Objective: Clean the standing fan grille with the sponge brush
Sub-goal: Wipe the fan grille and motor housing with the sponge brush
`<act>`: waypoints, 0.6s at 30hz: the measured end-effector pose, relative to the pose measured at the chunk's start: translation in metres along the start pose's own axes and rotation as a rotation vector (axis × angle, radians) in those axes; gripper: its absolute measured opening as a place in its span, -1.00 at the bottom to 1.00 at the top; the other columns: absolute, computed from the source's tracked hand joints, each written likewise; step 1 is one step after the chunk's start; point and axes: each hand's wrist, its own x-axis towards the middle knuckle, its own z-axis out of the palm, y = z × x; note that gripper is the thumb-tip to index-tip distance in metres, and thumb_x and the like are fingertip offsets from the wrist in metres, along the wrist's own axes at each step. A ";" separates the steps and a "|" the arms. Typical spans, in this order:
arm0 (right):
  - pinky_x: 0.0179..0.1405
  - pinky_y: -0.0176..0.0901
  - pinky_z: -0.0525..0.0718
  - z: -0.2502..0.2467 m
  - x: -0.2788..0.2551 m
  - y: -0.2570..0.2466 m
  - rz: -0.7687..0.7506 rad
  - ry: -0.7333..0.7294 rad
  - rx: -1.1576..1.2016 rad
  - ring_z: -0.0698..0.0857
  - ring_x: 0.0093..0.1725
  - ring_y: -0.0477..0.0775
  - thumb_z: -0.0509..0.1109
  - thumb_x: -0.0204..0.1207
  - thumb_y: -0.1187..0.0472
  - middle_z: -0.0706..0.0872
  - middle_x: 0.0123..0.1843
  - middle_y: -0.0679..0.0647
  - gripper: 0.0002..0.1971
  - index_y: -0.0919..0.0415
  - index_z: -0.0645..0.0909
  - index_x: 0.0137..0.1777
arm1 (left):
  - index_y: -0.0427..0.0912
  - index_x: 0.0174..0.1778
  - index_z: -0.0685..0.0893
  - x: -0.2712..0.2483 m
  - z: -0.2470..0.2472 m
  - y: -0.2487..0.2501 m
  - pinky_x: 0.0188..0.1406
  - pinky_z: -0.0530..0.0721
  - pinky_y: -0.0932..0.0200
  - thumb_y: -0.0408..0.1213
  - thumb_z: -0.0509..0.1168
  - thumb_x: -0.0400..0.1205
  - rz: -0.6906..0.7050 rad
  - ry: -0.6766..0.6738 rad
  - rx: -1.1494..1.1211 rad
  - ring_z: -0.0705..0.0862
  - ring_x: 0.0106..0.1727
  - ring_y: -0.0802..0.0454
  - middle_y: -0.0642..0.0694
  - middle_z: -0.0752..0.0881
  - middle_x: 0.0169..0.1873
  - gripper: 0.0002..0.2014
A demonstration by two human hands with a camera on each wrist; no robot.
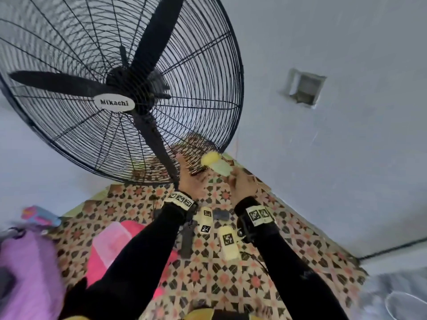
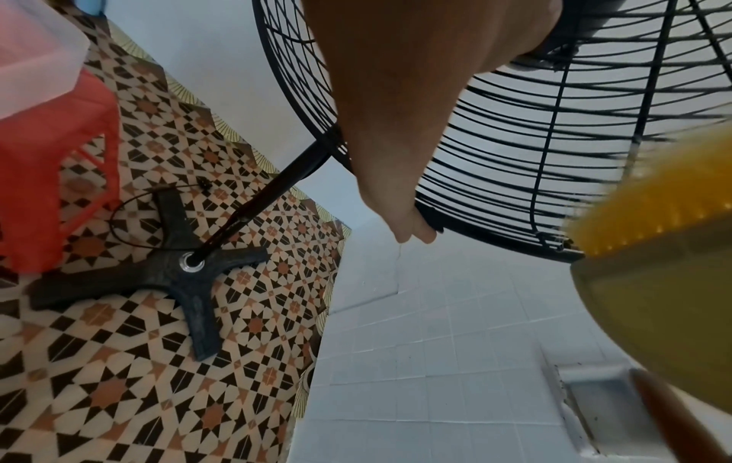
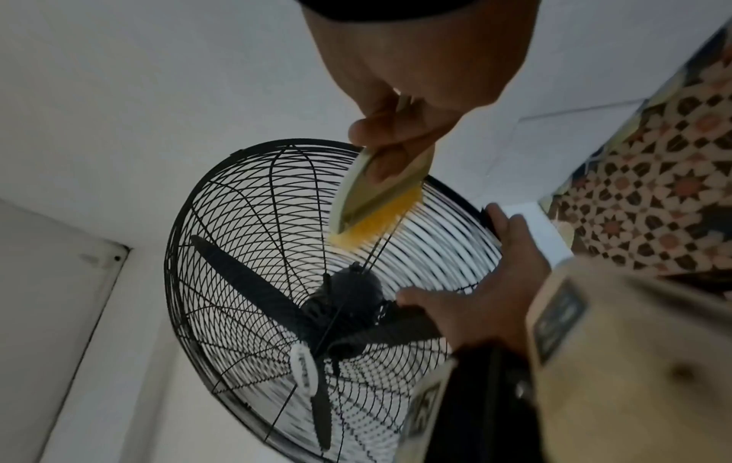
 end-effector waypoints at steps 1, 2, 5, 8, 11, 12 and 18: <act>-0.51 -0.31 0.64 0.004 -0.002 0.002 0.000 -0.015 0.000 0.66 -0.51 -0.14 0.43 0.69 0.24 0.70 -0.38 0.01 -0.84 0.23 0.62 -0.14 | -0.27 0.75 0.25 -0.001 -0.002 -0.002 0.78 0.02 -0.40 0.63 0.28 0.41 -0.001 0.031 0.004 0.37 0.71 -0.29 -0.33 0.44 0.65 0.22; -0.53 -0.31 0.63 0.005 -0.004 0.005 -0.003 -0.038 -0.028 0.67 -0.49 -0.15 0.45 0.68 0.18 0.71 -0.35 0.00 -0.87 0.22 0.63 -0.06 | -0.21 0.74 0.30 0.013 -0.009 -0.005 0.75 0.07 -0.45 0.67 0.33 0.32 0.021 0.047 0.035 0.41 0.69 -0.31 -0.33 0.48 0.63 0.26; -0.63 -0.28 0.57 -0.002 -0.011 0.007 -0.038 -0.034 -0.109 0.62 -0.53 -0.10 0.47 0.66 0.22 0.73 -0.31 0.07 -0.86 0.31 0.71 0.04 | -0.13 0.63 0.48 0.032 -0.022 -0.007 0.58 0.48 -0.40 0.75 0.38 0.08 0.130 0.050 0.215 0.58 0.56 -0.33 -0.30 0.58 0.56 0.33; -0.47 -0.25 0.68 -0.007 0.000 -0.003 -0.065 0.059 -0.076 0.79 -0.34 0.03 0.38 0.70 0.33 0.81 -0.17 0.19 -0.92 0.32 0.69 0.07 | -0.36 0.22 0.62 0.010 -0.012 -0.002 -0.28 0.85 -0.11 0.54 0.36 0.45 0.080 0.028 0.206 0.82 0.06 -0.33 -0.49 0.74 0.21 -0.09; -0.39 -0.30 0.70 -0.005 -0.002 -0.007 -0.046 -0.030 -0.159 0.83 -0.24 0.03 0.31 0.75 0.30 0.84 -0.23 0.10 -0.83 0.41 0.69 0.12 | -0.09 0.69 0.38 0.024 -0.025 -0.006 0.14 0.82 -0.24 0.64 0.48 0.20 0.093 0.068 0.232 0.70 0.39 -0.31 -0.43 0.67 0.38 0.25; -0.45 -0.31 0.69 -0.004 -0.006 -0.005 -0.029 -0.090 -0.157 0.80 -0.30 0.03 0.34 0.75 0.28 0.81 -0.29 0.07 -0.84 0.38 0.69 0.07 | -0.05 0.74 0.31 0.064 -0.043 -0.007 0.43 0.66 -0.33 0.69 0.48 0.10 0.072 0.029 0.082 0.63 0.49 -0.32 -0.39 0.63 0.44 0.37; -0.57 -0.29 0.58 -0.014 -0.001 -0.019 -0.046 0.002 -0.124 0.75 -0.33 0.09 0.35 0.73 0.27 0.87 -0.13 0.30 -0.79 0.27 0.64 0.31 | -0.27 0.54 0.48 -0.001 -0.017 0.002 0.55 0.55 -0.36 0.52 0.48 0.27 0.012 -0.062 0.054 0.69 0.39 -0.42 -0.46 0.67 0.36 0.11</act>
